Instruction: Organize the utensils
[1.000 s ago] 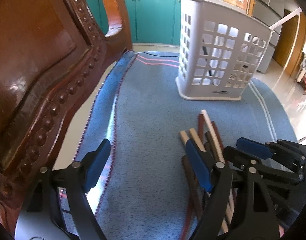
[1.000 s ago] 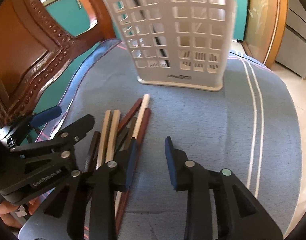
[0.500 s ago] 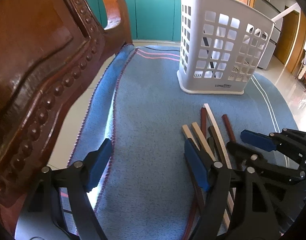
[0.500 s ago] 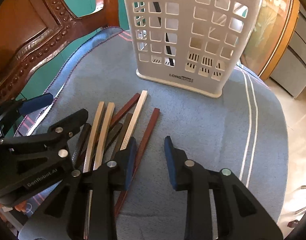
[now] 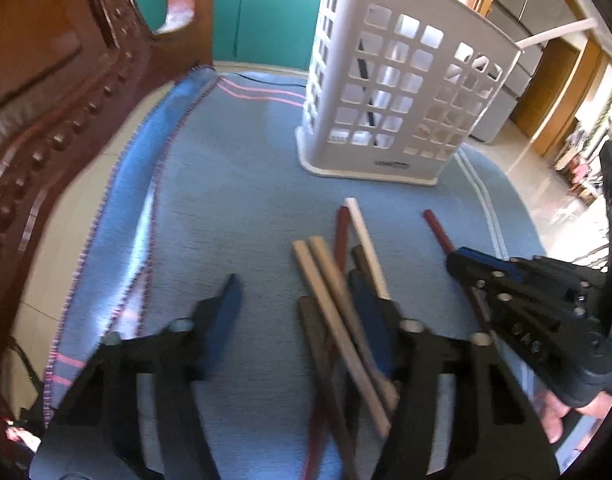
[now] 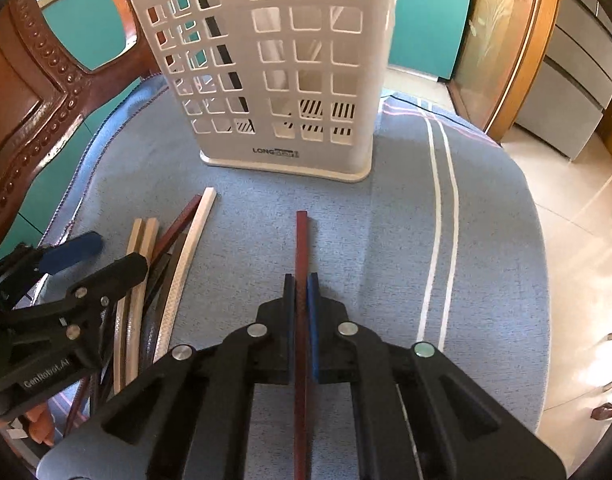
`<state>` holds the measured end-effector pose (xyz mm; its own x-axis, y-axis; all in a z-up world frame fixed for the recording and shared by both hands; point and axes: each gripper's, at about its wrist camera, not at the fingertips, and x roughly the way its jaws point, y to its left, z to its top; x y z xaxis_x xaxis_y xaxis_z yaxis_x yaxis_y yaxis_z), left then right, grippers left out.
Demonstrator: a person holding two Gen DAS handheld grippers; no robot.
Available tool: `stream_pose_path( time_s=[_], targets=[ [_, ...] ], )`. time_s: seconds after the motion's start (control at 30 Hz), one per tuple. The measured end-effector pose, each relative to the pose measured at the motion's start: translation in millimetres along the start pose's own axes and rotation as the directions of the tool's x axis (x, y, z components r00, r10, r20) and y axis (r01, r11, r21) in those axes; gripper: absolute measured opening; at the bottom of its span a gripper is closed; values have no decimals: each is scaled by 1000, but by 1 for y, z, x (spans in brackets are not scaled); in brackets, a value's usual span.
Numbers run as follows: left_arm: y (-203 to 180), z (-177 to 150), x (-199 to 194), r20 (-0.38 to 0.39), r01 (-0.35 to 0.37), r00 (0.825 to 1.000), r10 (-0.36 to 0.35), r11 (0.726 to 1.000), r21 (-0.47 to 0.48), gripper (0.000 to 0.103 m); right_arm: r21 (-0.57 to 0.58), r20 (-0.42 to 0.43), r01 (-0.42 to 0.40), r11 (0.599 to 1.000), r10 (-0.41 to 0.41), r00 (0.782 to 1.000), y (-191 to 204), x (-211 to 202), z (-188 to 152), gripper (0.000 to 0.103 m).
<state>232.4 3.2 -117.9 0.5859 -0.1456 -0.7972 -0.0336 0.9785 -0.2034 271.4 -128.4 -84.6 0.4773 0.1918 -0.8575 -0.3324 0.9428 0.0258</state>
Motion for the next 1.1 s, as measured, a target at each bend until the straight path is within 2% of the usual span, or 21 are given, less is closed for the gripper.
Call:
stream_pose_path(
  time_s=[0.13,0.33,0.47,0.53,0.6,0.63,0.67,0.77,0.8,0.9,1.1],
  targets=[
    [-6,-4,-1,8,36,999,-36,999,3,22,2,2,-3,1000,3,1000,-1,-2,-1,7],
    [-17,-2,6,29,106,994,-106,994,-19,19,2,8,0,1000,0,1000,1,-2,-2,8],
    [-26,5,3,81,157,985,-154,987,-27,19,14,9,-14,1000,14,1000,-1,-2,-5,8],
    [-27,10,-1,113,191,976,-187,981,-25,21,17,8,-22,1000,22,1000,-3,-3,-5,8],
    [-24,15,-4,128,221,968,-215,975,-33,45,16,8,-24,1000,24,1000,-4,-4,-6,8],
    [-22,15,-6,141,219,967,-211,975,-43,57,15,7,-24,1000,24,1000,-5,-4,-6,8],
    [-20,16,-7,150,209,968,-199,976,-56,57,15,7,-25,1000,25,1000,-6,-4,-6,8],
    [-16,18,-7,114,126,986,-120,991,-52,57,20,4,-28,999,28,1000,-7,-5,-6,8],
    [-18,17,-5,95,59,994,-57,998,-25,57,21,3,-30,999,30,1000,-7,-5,-6,8],
    [-15,10,-7,48,-32,998,29,998,55,46,22,0,-31,999,31,1000,-8,-5,-6,8],
    [-32,-5,-6,-41,-6,999,14,982,190,43,14,-3,-30,999,30,1000,-6,-5,-5,13]
  ],
)
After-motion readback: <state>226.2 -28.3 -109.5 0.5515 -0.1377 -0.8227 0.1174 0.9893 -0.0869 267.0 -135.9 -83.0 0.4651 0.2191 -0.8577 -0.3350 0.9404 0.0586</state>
